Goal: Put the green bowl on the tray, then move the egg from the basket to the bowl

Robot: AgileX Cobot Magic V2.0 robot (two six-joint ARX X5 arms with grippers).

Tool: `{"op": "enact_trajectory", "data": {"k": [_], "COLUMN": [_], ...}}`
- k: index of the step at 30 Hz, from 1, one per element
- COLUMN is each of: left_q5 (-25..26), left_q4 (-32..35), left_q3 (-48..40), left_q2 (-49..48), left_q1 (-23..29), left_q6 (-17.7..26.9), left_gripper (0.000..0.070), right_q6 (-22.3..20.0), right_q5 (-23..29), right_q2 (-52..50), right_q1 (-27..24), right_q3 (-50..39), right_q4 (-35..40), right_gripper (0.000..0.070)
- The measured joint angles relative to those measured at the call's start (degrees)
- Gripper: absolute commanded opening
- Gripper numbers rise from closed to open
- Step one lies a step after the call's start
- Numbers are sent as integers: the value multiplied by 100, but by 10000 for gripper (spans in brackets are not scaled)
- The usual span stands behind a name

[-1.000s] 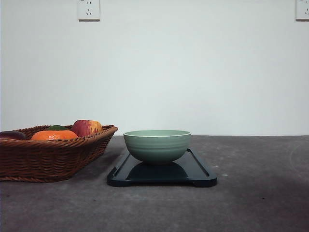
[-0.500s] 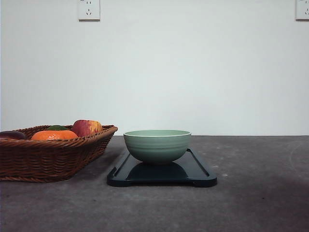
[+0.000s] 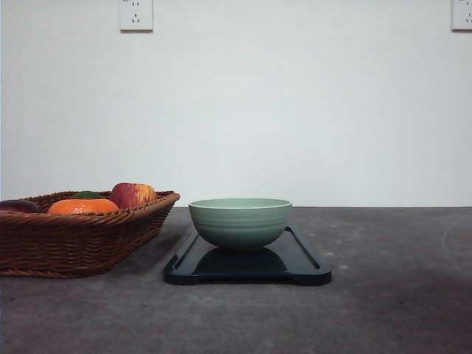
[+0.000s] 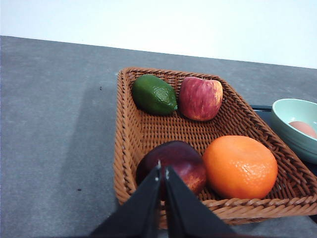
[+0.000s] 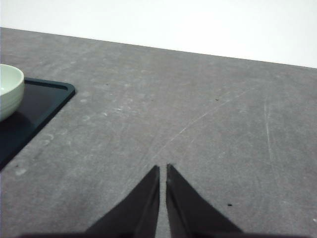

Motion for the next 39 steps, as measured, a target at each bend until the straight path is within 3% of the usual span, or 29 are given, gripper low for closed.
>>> {"op": "enact_trajectory", "data": {"k": [39], "left_q5": [0], "left_q4": [0], "left_q3": [0], "left_q2": [0], "left_q1": [0], "left_q6": [0], "left_gripper": [0], "right_q6": [0], "right_q5": [0], "right_q2": [0], "right_q1": [0], "right_q3": [0], "right_q4": [0], "right_gripper": [17]}}
